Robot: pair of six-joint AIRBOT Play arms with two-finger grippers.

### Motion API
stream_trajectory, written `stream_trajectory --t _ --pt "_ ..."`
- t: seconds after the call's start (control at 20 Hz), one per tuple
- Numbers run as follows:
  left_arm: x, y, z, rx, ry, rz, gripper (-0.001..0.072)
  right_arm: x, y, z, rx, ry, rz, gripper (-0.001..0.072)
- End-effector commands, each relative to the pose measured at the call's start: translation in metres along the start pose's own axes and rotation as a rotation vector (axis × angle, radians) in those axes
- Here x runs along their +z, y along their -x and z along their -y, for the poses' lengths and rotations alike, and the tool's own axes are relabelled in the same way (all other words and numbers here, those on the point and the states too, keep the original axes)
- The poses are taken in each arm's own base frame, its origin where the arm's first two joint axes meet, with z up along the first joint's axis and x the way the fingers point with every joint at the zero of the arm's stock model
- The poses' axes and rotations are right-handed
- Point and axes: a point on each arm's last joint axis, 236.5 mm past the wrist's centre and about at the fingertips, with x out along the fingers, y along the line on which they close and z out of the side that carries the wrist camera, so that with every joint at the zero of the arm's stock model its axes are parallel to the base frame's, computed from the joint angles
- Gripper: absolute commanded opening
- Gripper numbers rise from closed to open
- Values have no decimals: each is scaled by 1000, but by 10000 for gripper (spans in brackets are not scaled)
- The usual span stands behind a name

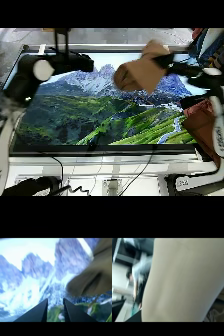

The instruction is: Fold the clothes and pants, and hang the long-sleeved shirts on hangers.

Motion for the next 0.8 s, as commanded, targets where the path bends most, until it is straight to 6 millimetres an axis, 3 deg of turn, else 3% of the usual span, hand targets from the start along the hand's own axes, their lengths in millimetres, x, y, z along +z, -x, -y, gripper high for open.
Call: stream_trajectory --t 0.0,0.1,0.2,0.3,0.35,0.45,0.6,0.65,0.7,0.75 --pt "33 55 -3 23 -20 101 217 46 112 -31 -145 64 159 27" --pt "44 74 -2 24 -22 139 217 56 183 -8 -376 21 244 27" --pt "51 87 -1 24 -24 164 217 49 265 28 -645 -74 314 26" --pt "54 93 0 23 -25 175 217 9 341 68 -914 -164 250 26" --pt "54 93 0 23 -25 175 217 -24 378 89 -1042 -257 188 26" --pt "53 92 0 23 -25 174 217 -69 444 112 -1208 -477 222 27" --pt "52 92 0 23 -25 166 217 -102 501 122 -1292 -665 338 28" --pt "52 92 -1 24 -25 167 217 -109 513 122 -1308 -690 362 82" --pt "52 92 -1 24 -25 167 217 -112 523 122 -1324 -700 383 313" --pt "52 92 -1 24 -25 167 217 -112 528 122 -1329 -704 402 599"
